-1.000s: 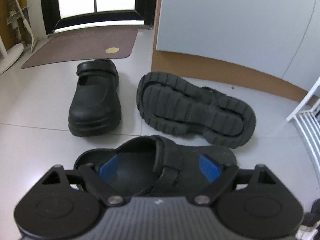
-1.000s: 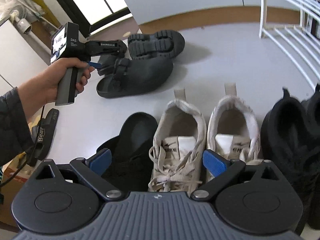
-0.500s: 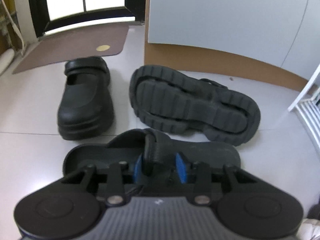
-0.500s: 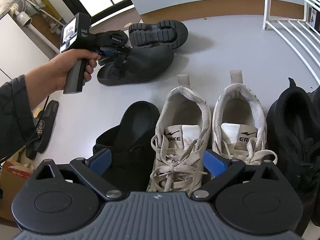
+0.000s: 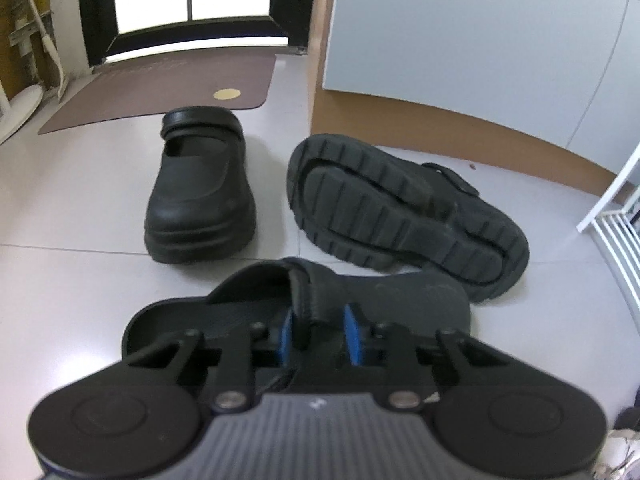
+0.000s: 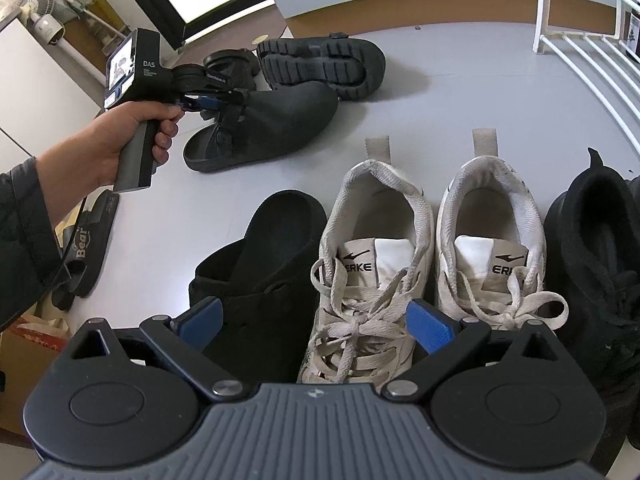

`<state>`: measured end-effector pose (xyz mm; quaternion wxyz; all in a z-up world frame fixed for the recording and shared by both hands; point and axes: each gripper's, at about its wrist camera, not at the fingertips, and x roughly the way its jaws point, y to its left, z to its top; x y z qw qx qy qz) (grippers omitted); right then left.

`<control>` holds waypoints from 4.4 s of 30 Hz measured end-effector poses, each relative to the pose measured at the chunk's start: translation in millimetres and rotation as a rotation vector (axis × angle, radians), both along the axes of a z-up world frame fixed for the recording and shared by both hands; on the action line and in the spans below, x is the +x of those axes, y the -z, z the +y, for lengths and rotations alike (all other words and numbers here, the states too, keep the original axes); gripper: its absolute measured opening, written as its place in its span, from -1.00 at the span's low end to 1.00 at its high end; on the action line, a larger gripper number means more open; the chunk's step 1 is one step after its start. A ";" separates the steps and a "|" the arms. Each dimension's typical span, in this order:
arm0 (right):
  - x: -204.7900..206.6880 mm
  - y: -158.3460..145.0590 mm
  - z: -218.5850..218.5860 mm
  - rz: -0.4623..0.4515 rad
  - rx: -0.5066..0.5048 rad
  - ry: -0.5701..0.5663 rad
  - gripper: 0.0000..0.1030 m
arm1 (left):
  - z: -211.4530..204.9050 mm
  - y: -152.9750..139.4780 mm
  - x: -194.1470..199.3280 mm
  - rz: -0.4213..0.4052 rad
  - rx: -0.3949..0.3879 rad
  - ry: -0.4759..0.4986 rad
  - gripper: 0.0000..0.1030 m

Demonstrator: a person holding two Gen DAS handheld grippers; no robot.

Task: Organize scattered shoes
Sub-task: 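Close the left tool on the strap of another black clog, then lift the second black clog with the left tool and carry it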

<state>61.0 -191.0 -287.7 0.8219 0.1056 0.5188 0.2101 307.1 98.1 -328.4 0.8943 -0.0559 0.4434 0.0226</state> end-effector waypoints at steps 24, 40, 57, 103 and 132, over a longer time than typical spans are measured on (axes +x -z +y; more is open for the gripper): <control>-1.7 5.2 2.2 0.011 0.001 -0.015 0.96 | 50.1 -1.7 -78.1 0.037 -0.019 -0.068 -0.99; -2.3 13.0 8.6 0.034 -0.013 -0.032 0.96 | 47.2 -13.5 -77.8 -0.023 -0.065 -0.071 -0.49; -2.5 16.8 7.7 0.049 -0.015 -0.034 0.96 | 19.4 10.9 -71.3 0.028 -0.011 -0.088 0.02; -6.2 19.3 18.8 0.049 -0.022 -0.069 0.96 | 45.2 3.8 -195.5 0.136 -0.004 -0.002 -0.54; -0.3 -57.7 21.0 -0.090 -0.017 -0.137 0.96 | 63.6 -79.1 -233.8 0.142 -0.044 -0.206 0.28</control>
